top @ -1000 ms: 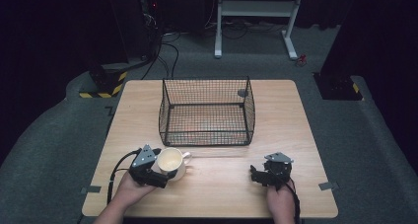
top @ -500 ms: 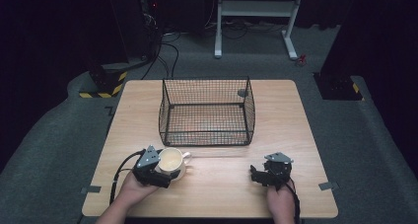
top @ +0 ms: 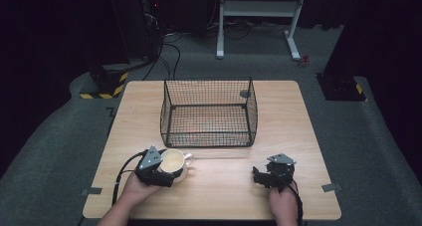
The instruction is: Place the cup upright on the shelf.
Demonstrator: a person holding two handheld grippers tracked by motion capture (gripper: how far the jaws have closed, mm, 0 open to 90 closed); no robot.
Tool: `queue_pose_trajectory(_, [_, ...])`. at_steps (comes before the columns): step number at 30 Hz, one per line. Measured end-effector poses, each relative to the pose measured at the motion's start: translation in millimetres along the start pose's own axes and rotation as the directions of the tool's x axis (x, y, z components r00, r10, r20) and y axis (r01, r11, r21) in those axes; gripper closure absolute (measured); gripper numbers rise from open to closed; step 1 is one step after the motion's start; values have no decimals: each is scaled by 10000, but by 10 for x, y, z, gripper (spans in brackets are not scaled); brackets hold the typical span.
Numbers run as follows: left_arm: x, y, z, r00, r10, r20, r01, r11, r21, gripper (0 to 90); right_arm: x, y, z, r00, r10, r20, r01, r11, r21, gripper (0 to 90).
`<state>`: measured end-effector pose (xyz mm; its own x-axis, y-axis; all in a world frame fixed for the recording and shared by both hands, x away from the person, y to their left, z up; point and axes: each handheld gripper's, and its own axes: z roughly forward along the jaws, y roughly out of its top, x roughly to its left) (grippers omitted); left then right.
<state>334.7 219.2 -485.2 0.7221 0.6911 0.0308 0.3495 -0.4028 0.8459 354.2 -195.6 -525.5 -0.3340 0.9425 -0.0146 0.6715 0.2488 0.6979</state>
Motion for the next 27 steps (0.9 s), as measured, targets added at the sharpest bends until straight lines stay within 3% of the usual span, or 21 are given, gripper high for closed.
queue_pose_trajectory(27, [5, -8, -16, 9998, -176, -66, 176, 9998, -17, 105, 1, 0, 0, 10000, 9, 0, -9, 10000, 0, 76])
